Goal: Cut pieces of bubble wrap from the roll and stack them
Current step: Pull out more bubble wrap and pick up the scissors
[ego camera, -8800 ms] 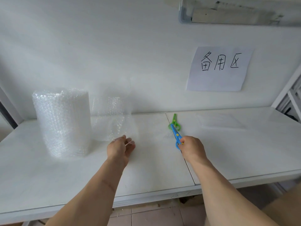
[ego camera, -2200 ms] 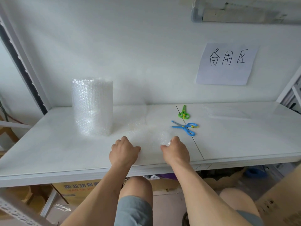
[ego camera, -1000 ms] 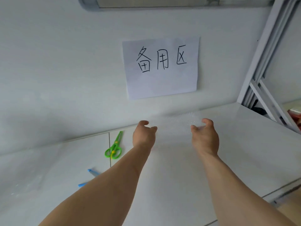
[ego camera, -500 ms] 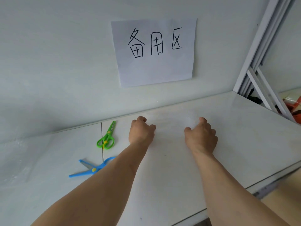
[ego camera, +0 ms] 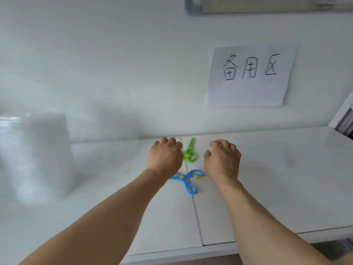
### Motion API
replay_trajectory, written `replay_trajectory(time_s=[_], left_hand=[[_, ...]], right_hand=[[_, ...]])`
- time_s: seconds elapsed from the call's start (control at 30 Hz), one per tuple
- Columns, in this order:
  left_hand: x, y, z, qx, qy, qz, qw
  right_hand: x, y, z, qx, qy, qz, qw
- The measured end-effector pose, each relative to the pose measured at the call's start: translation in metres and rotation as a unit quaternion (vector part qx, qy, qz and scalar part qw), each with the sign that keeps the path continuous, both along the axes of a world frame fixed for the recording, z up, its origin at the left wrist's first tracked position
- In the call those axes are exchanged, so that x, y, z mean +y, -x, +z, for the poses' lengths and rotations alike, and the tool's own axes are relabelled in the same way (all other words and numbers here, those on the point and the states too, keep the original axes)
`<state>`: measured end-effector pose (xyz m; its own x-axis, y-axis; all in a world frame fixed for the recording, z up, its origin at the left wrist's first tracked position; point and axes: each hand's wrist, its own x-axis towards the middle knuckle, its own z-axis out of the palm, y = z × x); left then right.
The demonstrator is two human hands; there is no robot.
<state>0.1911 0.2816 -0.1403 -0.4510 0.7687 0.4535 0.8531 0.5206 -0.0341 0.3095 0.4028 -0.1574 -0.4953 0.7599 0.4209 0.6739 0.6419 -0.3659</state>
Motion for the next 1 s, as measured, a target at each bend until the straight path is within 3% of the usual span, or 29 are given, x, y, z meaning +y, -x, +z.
replay_trajectory(time_s=[0.1,0.2,0.3,0.57,0.7,0.8,0.9,1.0], left_hand=[[-0.061,0.030,0.000,-0.014,-0.011,0.034,0.999],[-0.111,0.058,-0.007,-0.091,-0.025,0.090,0.991],[-0.147,0.079,-0.016,-0.176,-0.073,0.117,0.975],[-0.184,0.107,-0.041,-0.294,-0.183,0.142,0.927],[-0.190,0.109,-0.046,-0.338,-0.180,0.160,0.910],[-0.191,0.111,-0.049,-0.327,-0.159,0.165,0.917],[-0.192,0.111,-0.050,-0.335,-0.187,0.165,0.909],[-0.194,0.108,-0.051,-0.347,-0.262,0.158,0.887]], right_hand=[[-0.055,0.036,0.001,-0.019,0.027,0.061,0.998],[-0.105,0.071,-0.005,-0.017,0.045,0.135,0.990],[-0.146,0.104,-0.013,-0.047,0.126,0.172,0.976],[-0.190,0.174,-0.004,-0.015,0.307,0.114,0.945],[-0.192,0.196,0.003,0.051,0.398,0.031,0.915],[-0.189,0.205,0.002,0.096,0.462,-0.007,0.882],[-0.186,0.206,-0.002,0.167,0.540,0.017,0.825],[-0.188,0.191,-0.001,0.183,0.540,0.045,0.820]])
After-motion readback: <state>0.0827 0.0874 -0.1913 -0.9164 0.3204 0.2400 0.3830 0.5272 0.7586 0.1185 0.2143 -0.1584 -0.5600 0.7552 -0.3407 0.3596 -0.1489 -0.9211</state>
